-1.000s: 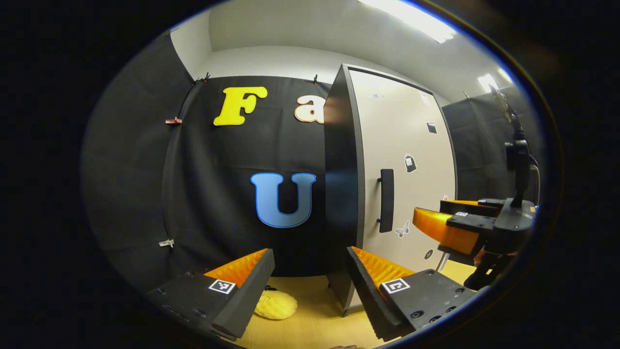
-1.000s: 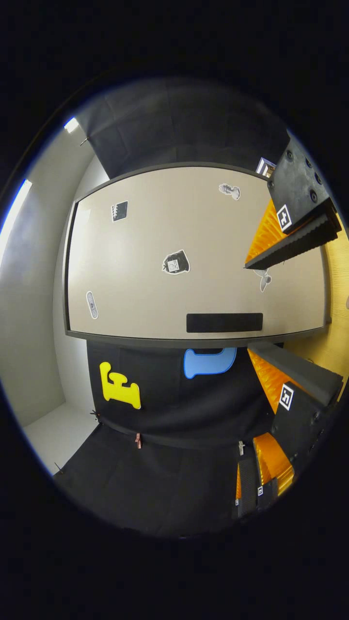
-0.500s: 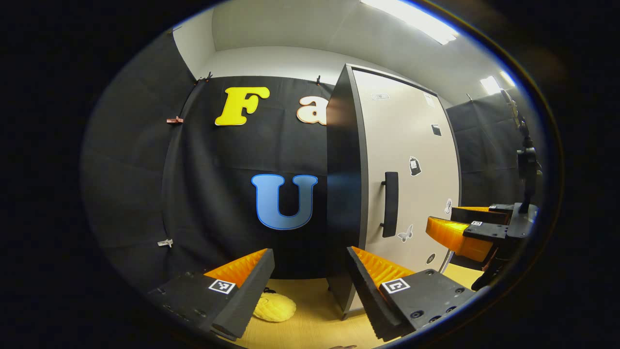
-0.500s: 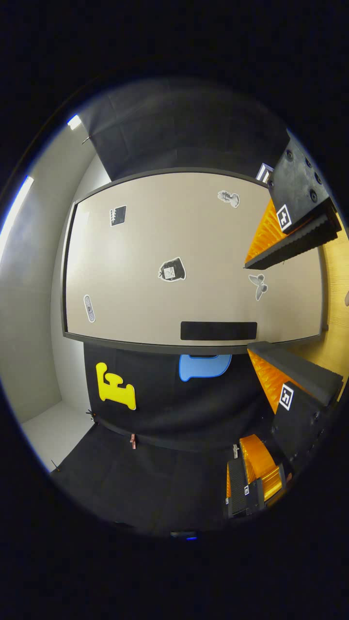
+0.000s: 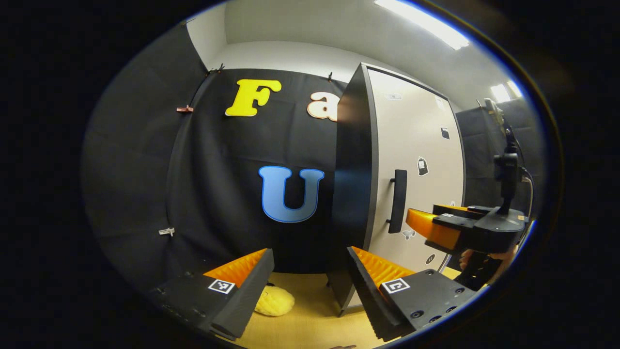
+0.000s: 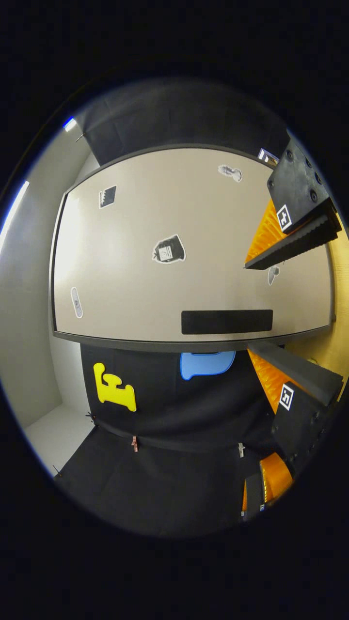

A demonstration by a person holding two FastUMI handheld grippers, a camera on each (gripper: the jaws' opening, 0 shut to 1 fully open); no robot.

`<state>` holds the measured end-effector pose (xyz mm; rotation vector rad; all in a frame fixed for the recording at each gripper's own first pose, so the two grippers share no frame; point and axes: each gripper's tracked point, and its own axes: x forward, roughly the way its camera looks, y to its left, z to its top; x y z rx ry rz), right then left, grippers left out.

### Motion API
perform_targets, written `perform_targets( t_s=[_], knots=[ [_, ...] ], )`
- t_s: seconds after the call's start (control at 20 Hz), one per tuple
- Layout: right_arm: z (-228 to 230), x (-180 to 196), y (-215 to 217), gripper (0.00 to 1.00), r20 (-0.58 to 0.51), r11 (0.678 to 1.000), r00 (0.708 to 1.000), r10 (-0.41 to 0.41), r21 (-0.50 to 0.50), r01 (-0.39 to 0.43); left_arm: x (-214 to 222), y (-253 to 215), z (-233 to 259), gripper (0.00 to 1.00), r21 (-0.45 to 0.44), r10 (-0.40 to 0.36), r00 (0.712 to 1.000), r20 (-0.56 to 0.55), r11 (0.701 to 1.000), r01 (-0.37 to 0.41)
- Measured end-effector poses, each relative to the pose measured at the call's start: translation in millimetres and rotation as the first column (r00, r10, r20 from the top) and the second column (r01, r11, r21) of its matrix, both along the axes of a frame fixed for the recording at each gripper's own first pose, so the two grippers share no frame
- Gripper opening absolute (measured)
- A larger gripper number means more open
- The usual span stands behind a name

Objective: Open the cabinet door with the right hand, grasp the bottle in the cabinet with the left hand and place it on the coaster, then close the cabinet door with the right hand.

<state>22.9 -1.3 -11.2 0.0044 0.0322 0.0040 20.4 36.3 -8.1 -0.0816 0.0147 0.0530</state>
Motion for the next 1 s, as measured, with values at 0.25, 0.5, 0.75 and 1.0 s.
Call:
perform_targets(
  t_s=[0.25, 0.5, 0.75, 1.0],
  knots=[
    [-4.7, 39.3, 10.8, 0.95, 0.021, 0.999, 0.999, -0.032, -0.014, 0.032, -10.1, 27.3, -1.2, 0.94, 0.011, 0.045, 0.999, -0.008, 0.999, -0.045],
    [-11.4, 59.7, 7.8, 0.65, 0.027, 0.996, 0.997, -0.077, -0.048, 0.078, -21.5, 26.9, -14.7, 0.94, -0.042, 0.017, 0.999, -0.042, 0.999, -0.019],
    [-9.1, 57.8, 9.9, 0.36, 0.033, 0.994, 0.995, -0.093, -0.057, 0.095, -30.0, 35.0, -14.8, 0.93, 0.002, 0.037, 0.998, -0.05, 0.999, -0.037],
    [-9.4, 52.9, 11.5, 0.2, -0.006, 0.995, 0.998, -0.061, -0.077, 0.061, -39.2, 35.4, -9.2, 0.93, 0.008, 0.033, 0.999, -0.034, 0.999, -0.033]
  ],
)
